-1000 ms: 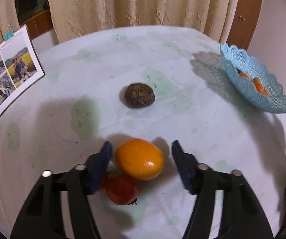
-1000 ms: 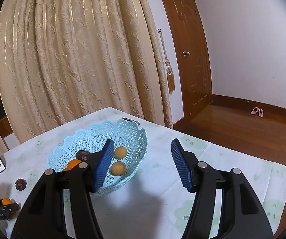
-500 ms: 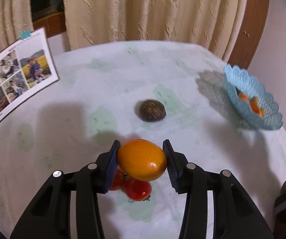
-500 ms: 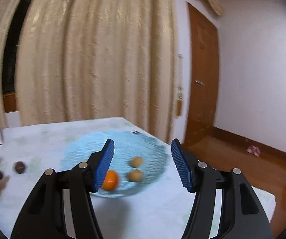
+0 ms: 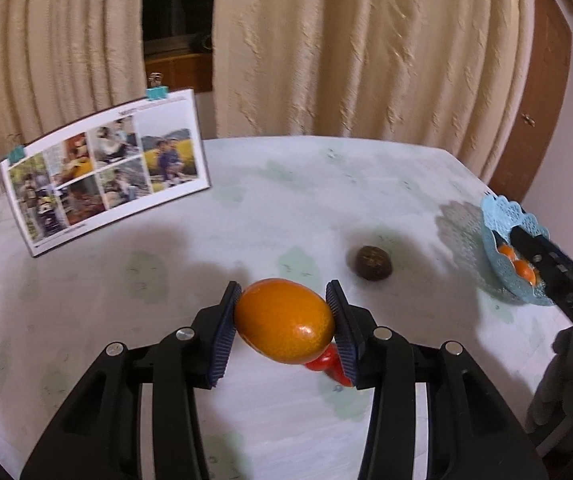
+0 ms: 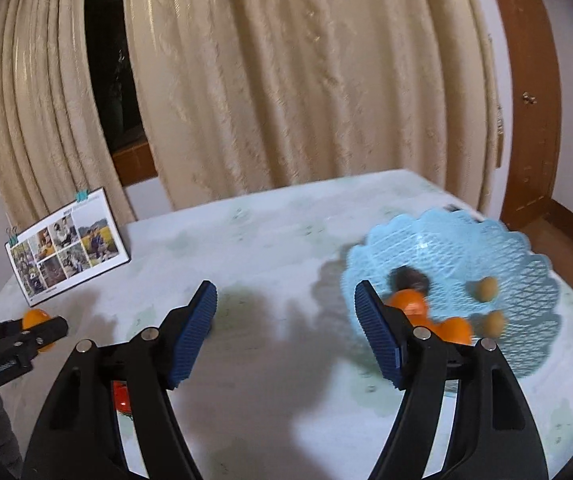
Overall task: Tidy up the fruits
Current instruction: 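Carry the oval fruit toward the basket with the left gripper while the right gripper grasps the brown round fruit, then drop the brown round fruit into the basket with the right gripper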
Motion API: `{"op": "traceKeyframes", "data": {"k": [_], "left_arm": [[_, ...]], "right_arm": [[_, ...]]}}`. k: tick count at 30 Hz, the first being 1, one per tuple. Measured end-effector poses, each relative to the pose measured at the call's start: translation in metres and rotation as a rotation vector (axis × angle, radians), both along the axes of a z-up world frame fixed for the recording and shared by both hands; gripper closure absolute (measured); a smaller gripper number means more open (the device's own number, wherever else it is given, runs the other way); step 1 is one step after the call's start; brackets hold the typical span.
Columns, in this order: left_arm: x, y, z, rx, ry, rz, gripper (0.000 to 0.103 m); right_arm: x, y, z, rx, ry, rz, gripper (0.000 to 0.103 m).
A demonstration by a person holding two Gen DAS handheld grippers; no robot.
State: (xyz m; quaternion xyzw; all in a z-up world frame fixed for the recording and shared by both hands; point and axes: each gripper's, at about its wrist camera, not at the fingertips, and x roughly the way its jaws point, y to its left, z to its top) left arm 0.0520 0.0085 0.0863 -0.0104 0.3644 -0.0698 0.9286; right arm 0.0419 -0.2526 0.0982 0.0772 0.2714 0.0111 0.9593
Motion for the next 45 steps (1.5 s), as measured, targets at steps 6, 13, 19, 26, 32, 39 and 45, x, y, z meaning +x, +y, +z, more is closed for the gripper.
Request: {"op": "traceKeyframes", "data": {"k": [6,13,19,26,32,39,45], "left_arm": [[-0.008,0.011,0.009,0.02,-0.031,0.066,0.059],[-0.014,0.02,0.012,0.038,-0.048,0.121,0.059],[-0.016,0.022,0.013,0.036,-0.052,0.129,0.059],[-0.016,0.022,0.014,0.034,-0.053,0.126,0.059],[-0.015,0.021,0.013,0.034,-0.047,0.128,0.059],[-0.015,0.022,0.012,0.03,-0.043,0.132,0.059],[-0.014,0.022,0.01,0.03,-0.036,0.132,0.059]], "right_arm": [[0.024,0.028,-0.007,0.009,0.058,0.086,0.03],[0.061,0.057,-0.028,0.035,0.163,0.151,0.03],[0.09,0.076,-0.052,0.024,0.252,0.176,0.03],[0.111,0.088,-0.077,-0.018,0.332,0.179,0.03],[0.114,0.094,-0.083,-0.063,0.351,0.194,0.053],[0.102,0.09,-0.077,-0.055,0.339,0.205,0.063],[0.082,0.071,-0.055,-0.001,0.277,0.184,0.063]]}}
